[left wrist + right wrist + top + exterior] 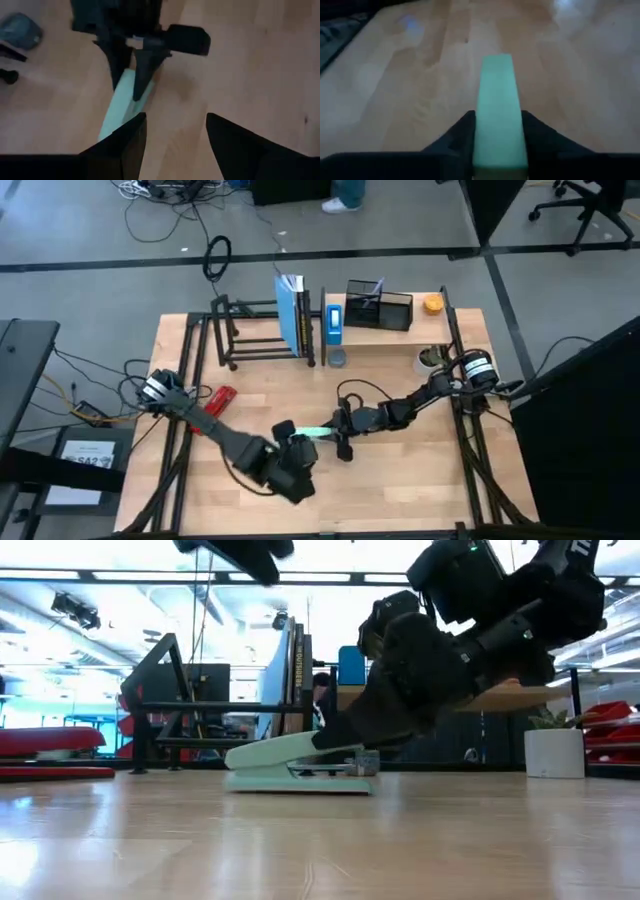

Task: Stock shelves
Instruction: Put the green stapler under the shelf

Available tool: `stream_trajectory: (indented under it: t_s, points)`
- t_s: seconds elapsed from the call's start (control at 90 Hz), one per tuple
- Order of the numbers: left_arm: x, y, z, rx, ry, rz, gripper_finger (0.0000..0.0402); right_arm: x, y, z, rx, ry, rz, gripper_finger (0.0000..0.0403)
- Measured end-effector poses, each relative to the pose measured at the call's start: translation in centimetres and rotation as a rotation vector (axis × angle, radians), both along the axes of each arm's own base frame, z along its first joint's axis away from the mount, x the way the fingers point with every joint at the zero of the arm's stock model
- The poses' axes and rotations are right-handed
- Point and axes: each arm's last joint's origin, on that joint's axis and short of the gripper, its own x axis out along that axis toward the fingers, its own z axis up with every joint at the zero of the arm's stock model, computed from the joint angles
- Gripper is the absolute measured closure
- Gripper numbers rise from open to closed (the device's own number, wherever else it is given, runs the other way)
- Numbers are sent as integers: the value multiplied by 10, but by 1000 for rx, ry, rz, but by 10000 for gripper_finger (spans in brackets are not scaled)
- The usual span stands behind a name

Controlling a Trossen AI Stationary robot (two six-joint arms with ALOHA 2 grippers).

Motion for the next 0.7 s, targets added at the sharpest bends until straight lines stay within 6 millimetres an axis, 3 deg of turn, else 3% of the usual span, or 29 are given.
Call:
stream_trajectory:
  t_s: [0.2, 0.3, 0.422, 0.556, 0.7]
  points:
    - [-9, -11, 2, 60, -70, 42, 215, -19, 5, 27, 13, 86, -156, 317]
    - [-11, -12, 2, 92, -85, 49, 215, -41, 3, 53, 35, 158, -313, 317]
    - [-11, -11, 3, 150, -114, 65, 215, -76, -8, 68, 59, 265, -593, 317]
    - [-10, -10, 4, 196, -134, 76, 215, -104, -20, 70, 50, 268, -901, 317]
    - [-11, -9, 0, 213, -142, 85, 215, -101, -35, 57, 34, 172, -1088, 317]
